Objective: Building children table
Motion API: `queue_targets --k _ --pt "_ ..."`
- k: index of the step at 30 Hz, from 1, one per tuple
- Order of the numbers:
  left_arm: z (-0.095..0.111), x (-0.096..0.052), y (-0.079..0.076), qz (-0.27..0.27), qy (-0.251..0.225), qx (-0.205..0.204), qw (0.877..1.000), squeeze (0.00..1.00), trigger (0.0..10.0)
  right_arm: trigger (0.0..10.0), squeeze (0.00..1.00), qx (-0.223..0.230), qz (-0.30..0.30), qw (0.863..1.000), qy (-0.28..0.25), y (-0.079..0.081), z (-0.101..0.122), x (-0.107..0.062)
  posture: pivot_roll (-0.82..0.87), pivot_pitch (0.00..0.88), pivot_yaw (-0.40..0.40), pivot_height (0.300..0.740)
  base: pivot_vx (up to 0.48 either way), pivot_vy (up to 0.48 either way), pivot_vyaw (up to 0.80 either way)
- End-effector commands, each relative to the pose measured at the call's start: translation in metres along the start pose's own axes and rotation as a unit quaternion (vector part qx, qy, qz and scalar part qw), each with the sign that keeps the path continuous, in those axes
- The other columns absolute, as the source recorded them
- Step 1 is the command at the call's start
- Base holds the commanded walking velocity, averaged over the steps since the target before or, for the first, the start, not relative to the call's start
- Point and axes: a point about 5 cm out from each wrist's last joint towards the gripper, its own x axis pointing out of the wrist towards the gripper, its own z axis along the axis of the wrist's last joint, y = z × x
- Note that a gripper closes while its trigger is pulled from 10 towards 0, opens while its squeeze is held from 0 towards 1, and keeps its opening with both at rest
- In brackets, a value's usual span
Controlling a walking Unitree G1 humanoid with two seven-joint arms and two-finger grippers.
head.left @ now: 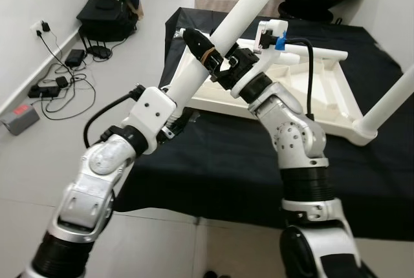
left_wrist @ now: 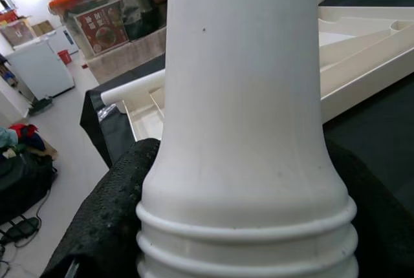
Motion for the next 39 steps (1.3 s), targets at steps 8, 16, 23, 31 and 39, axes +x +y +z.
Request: queue_targets --k 8,16,23,31,39 --pt "0.003 -0.012 -0.003 -0.063 -0.016 -0.094 0.993 0.0 10.0 10.0 0.0 0.072 0.009 0.997 -0.022 -0.003 0.01 -0.001 0.05 0.144 -0.103 0.74 0.0 0.0 0.0" --pt "-0.004 -0.023 -0.007 -0.142 -0.015 -0.26 0.955 0.0 10.0 10.0 0.0 0.082 0.088 0.993 0.004 0.012 0.005 -0.003 0.05 0.146 -0.103 0.74 0.0 0.0 0.0" --pt "-0.004 -0.029 0.002 -0.148 -0.034 -0.365 0.919 0.0 10.0 10.0 0.0 0.091 0.131 0.987 0.03 0.019 0.0 -0.008 0.05 0.152 -0.1 0.74 0.0 0.0 0.0" --pt "-0.006 -0.04 -0.007 -0.207 -0.002 -0.399 0.894 0.0 10.0 10.0 0.0 0.064 0.174 0.979 0.086 0.023 -0.009 -0.013 0.05 0.156 -0.096 0.74 0.0 0.0 0.0" --pt "-0.01 -0.048 -0.016 -0.259 0.042 -0.408 0.874 0.0 10.0 10.0 0.0 0.063 0.183 0.972 0.135 0.023 -0.019 -0.015 0.05 0.163 -0.093 0.74 0.0 0.0 0.0"
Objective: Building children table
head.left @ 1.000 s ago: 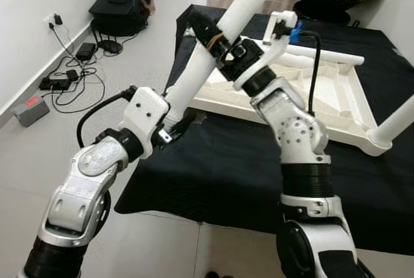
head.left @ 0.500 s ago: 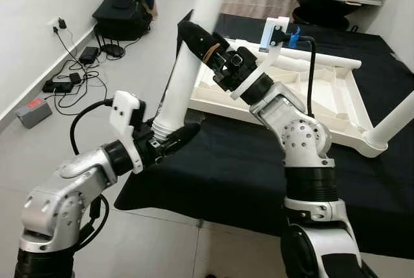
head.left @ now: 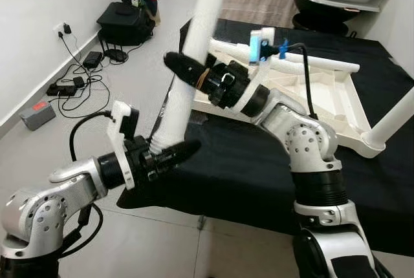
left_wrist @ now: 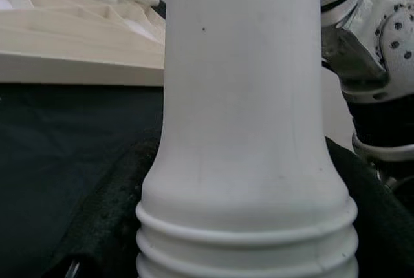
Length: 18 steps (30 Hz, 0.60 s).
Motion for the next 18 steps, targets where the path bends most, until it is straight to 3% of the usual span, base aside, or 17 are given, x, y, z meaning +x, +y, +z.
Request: queue_targets --k 1,5,8,12,14,16,18 --pt "-0.004 -0.001 -0.004 -0.017 0.014 -0.009 1.0 0.0 10.0 10.0 0.0 0.005 0.005 1.0 0.015 0.001 -0.003 -0.001 0.05 0.163 -0.093 0.74 0.0 0.0 0.0" --pt "-0.007 -0.003 -0.004 -0.024 0.035 -0.012 0.999 0.0 10.0 10.0 0.0 0.007 0.024 0.998 0.051 0.003 -0.01 -0.002 0.05 0.165 -0.092 0.74 0.0 0.0 0.0" --pt "-0.009 -0.005 -0.01 -0.04 0.059 -0.008 0.997 0.0 10.0 10.0 0.0 0.032 0.07 0.994 0.082 0.012 -0.016 -0.005 0.05 0.166 -0.092 0.74 0.0 0.0 0.0" --pt "-0.011 -0.005 -0.012 -0.046 0.072 -0.005 0.996 0.0 10.0 10.0 0.0 0.049 0.091 0.99 0.097 0.015 -0.02 -0.007 0.05 0.165 -0.091 0.74 0.0 0.0 0.0" --pt "-0.014 -0.005 -0.015 -0.047 0.088 0.011 0.995 0.0 10.0 10.0 0.0 0.088 0.092 0.987 0.101 0.015 -0.022 -0.007 0.05 0.166 -0.091 0.74 0.0 0.0 0.0" --pt "-0.014 -0.005 -0.015 -0.047 0.088 0.011 0.995 0.0 10.0 10.0 0.0 0.088 0.092 0.987 0.101 0.015 -0.022 -0.007 0.05 0.166 -0.091 0.74 0.0 0.0 0.0" --pt "-0.017 -0.005 -0.017 -0.047 0.099 0.027 0.994 0.0 10.0 10.0 0.0 0.117 0.086 0.985 0.093 0.015 -0.021 -0.002 0.05 0.166 -0.091 0.74 0.0 0.0 0.0"
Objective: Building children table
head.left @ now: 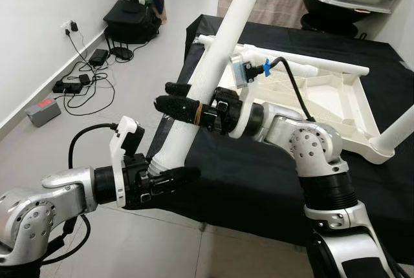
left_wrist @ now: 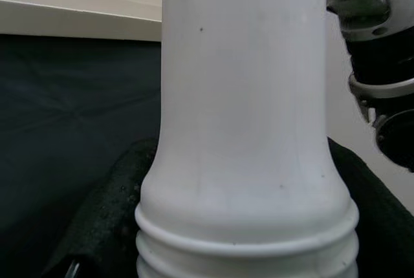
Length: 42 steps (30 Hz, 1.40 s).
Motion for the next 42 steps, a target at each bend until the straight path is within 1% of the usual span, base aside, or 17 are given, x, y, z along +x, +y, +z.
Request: queue_targets --k 1,7,13,24,25,26,33,42 --pt "-0.004 0.006 -0.011 -0.032 0.027 0.023 0.999 0.0 10.0 10.0 0.0 0.022 0.011 1.0 -0.003 0.003 0.002 0.009 0.05 0.166 -0.091 0.74 0.0 0.0 0.0" --pt "-0.004 0.006 -0.01 -0.025 0.035 0.039 0.998 0.0 10.0 10.0 0.0 0.026 -0.001 1.0 -0.013 0.0 0.006 0.014 0.05 0.166 -0.092 0.74 0.0 0.0 0.0" --pt "-0.004 0.008 -0.011 -0.027 0.035 0.043 0.998 0.0 10.0 10.0 0.0 0.024 -0.021 0.999 -0.024 -0.002 0.009 0.018 0.05 0.159 -0.089 0.74 0.0 0.0 0.0" --pt "-0.009 0.009 -0.015 -0.039 0.048 0.049 0.997 0.0 10.0 10.0 0.0 0.028 -0.006 0.999 -0.017 0.004 0.007 0.018 0.05 0.152 -0.089 0.74 0.0 0.0 0.0" --pt "-0.01 0.009 -0.015 -0.038 0.048 0.051 0.997 0.0 10.0 4.6 0.0 0.028 -0.004 0.999 -0.015 0.004 0.006 0.018 0.05 0.149 -0.089 0.74 0.0 0.0 0.0" --pt "-0.01 0.009 -0.015 -0.038 0.048 0.052 0.997 0.0 10.0 0.0 0.0 0.029 -0.003 0.999 -0.014 0.004 0.006 0.018 0.05 0.149 -0.089 0.74 0.0 0.0 0.0" --pt "-0.01 0.008 -0.014 -0.038 0.049 0.056 0.997 0.0 10.0 0.0 0.0 0.031 0.018 0.999 -0.015 0.01 0.006 0.017 0.05 0.143 -0.087 0.74 0.0 0.0 0.0" --pt "-0.011 0.008 -0.013 -0.037 0.052 0.06 0.996 0.0 10.0 0.0 0.0 0.033 0.02 0.999 -0.012 0.011 0.004 0.016 0.05 0.141 -0.086 0.74 0.0 0.0 0.0"
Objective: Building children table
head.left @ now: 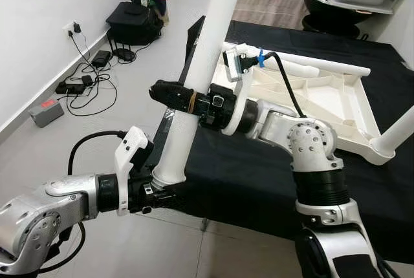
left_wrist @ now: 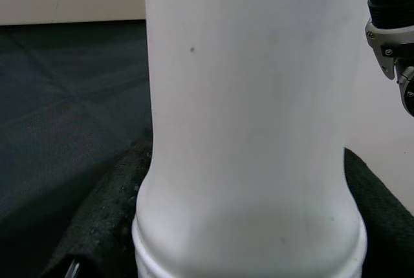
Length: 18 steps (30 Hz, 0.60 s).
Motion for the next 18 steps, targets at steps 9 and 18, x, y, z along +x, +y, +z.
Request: queue_targets --k 9,18 --pt "-0.0043 0.005 -0.0013 -0.011 0.029 -0.001 1.0 1.0 10.0 0.0 0.0 0.005 0.024 1.0 0.004 0.007 -0.0023 0.0036 0.05 0.146 -0.086 0.74 0.0 0.0 0.0" --pt "-0.0032 0.0046 -0.0003 -0.003 0.033 0.02 0.999 0.0 10.0 0.0 0.0 0.004 0.026 1.0 0.002 0.008 -0.0019 0.0035 0.05 0.147 -0.087 0.74 0.0 0.0 0.0"
